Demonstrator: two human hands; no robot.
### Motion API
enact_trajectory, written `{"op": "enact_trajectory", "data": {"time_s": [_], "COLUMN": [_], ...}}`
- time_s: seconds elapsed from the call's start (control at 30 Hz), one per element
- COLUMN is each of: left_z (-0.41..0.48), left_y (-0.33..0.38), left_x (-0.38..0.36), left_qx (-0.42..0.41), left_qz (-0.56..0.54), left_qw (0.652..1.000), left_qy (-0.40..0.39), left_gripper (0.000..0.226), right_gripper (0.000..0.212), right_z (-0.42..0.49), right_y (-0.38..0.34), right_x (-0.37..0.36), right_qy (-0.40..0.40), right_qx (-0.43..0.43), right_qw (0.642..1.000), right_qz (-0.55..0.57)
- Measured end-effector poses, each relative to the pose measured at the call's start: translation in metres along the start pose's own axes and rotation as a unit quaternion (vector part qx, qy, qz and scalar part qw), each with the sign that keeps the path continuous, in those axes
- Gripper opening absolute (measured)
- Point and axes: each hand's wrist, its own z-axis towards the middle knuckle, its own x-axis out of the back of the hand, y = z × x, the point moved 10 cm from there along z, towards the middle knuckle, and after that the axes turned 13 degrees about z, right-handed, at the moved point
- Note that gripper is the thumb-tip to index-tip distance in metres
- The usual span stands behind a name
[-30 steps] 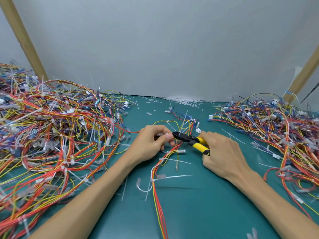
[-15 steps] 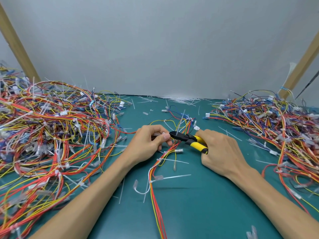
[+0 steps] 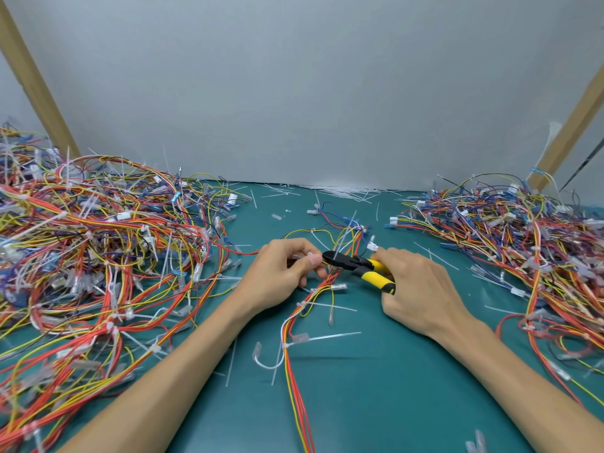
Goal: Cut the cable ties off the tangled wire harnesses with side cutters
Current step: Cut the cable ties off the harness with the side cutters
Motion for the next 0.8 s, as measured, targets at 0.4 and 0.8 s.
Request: {"op": "enact_trajectory", "data": {"time_s": [0.4,0.8], "left_z": [-0.0008,-0.0015], "left_y": [0.0020,0.0018], "left_x": [-0.0005,-0.0008], "left_qx": [-0.002,0.002], "left_qz": [0.001,0.003], "left_qw": [1.000,1.000], "left_qy": [0.001,-0.005], "left_gripper": [0.018,0.019], "right_gripper": [0.026,0.027], "right_z": [-0.0011,-0.0008], "right_y": [0.0032,-0.0008], "right_x": [-0.0019,-0.0017], "right_qy": [-0.012,-0.017], "right_qx": [-0.013,0.001], "right_qw": [1.000,1.000], "right_qz": [0.000,-0.007]}}
